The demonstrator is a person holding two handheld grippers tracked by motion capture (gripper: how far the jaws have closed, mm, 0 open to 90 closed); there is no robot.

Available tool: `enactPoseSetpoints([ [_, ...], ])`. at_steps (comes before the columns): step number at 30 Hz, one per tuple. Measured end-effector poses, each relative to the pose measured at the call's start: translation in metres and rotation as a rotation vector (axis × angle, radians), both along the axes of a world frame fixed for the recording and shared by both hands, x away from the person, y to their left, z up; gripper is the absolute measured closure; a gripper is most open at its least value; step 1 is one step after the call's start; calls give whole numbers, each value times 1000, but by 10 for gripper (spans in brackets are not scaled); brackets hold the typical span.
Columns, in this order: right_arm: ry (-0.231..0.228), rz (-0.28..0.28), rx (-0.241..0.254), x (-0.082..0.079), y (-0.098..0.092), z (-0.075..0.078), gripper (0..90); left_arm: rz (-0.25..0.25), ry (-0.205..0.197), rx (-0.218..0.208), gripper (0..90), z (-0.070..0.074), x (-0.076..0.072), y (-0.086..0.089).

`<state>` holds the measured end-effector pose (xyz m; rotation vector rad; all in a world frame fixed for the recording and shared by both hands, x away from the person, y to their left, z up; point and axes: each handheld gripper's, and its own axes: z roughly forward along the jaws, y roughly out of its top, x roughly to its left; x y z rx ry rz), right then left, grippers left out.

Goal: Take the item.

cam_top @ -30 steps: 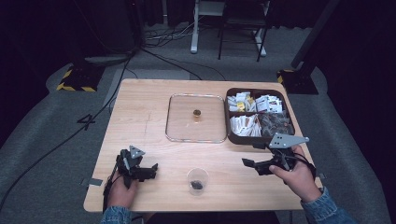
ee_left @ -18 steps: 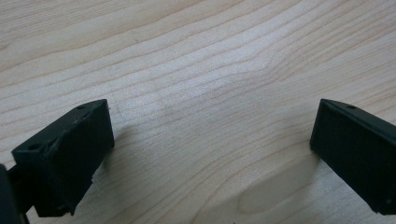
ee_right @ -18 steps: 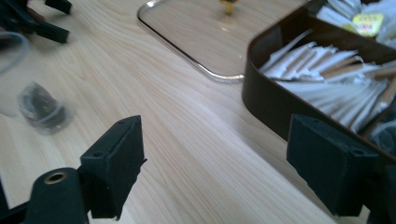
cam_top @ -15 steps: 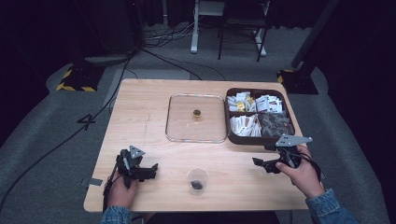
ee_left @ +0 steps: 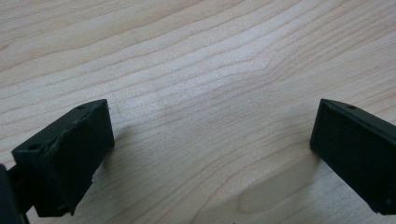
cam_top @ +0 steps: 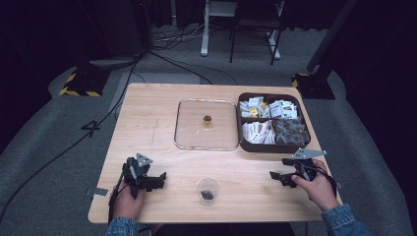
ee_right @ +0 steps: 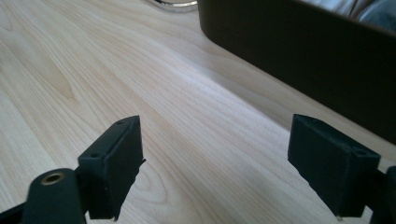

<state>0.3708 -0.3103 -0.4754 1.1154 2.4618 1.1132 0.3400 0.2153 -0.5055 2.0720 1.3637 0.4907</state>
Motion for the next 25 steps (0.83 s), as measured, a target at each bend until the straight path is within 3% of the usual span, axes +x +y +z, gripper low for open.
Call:
enactPoseSetpoints([
  [11,16,-12,-13,-6,-3,-21,181,0,0,0,0,0,0,0],
  [18,-80,5,-70,-10,1,-28,137,0,0,0,0,0,0,0],
  [25,-86,3,-64,-10,2,-29,133,0,0,0,0,0,0,0],
])
